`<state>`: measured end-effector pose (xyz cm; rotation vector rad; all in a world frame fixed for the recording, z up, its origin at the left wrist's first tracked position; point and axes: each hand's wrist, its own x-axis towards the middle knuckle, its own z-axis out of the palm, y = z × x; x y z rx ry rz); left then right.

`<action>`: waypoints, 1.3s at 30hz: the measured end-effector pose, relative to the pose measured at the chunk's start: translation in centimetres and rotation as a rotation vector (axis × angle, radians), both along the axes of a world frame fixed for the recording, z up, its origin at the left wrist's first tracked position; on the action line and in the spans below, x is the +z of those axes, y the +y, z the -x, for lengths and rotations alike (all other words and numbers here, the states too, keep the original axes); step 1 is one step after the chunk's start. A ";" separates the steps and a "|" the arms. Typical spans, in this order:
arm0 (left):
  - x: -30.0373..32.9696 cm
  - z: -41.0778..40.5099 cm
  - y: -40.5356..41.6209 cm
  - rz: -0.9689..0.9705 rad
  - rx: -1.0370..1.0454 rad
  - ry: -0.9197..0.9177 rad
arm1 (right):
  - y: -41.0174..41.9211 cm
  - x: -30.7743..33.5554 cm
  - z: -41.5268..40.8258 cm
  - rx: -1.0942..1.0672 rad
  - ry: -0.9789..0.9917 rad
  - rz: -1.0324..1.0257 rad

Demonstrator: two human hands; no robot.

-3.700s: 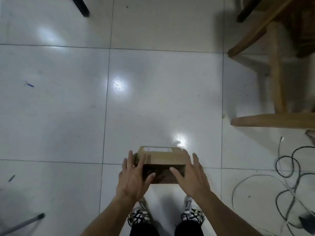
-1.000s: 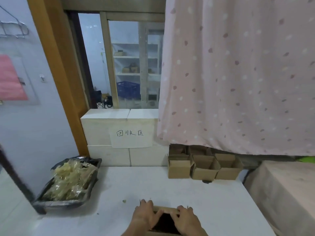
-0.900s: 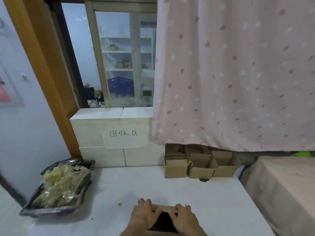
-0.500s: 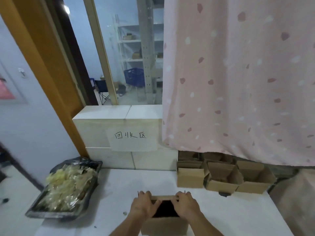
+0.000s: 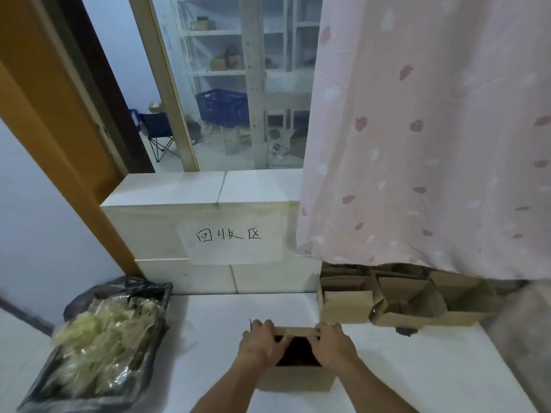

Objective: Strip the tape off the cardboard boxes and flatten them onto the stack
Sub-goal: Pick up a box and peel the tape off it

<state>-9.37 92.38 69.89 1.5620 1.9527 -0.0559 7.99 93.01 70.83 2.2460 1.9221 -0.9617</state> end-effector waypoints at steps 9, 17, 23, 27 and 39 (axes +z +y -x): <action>-2.3 1.3 2.0 -0.068 -0.154 -0.064 | 0.2 -1.3 0.5 -0.125 0.002 -0.032; -2.8 1.5 2.0 -0.134 -0.110 -0.046 | 1.9 -1.9 0.3 -0.058 -0.048 -0.059; -3.3 3.6 -1.0 -0.329 -0.167 -0.013 | 1.7 -3.0 0.7 -0.106 -0.033 -0.106; -3.6 4.0 -3.0 -0.481 -0.270 0.107 | 0.9 -3.5 0.0 -0.132 -0.053 -0.114; -0.4 2.5 -0.2 -0.436 -0.262 0.241 | -0.1 -2.7 0.1 -0.047 0.042 -0.289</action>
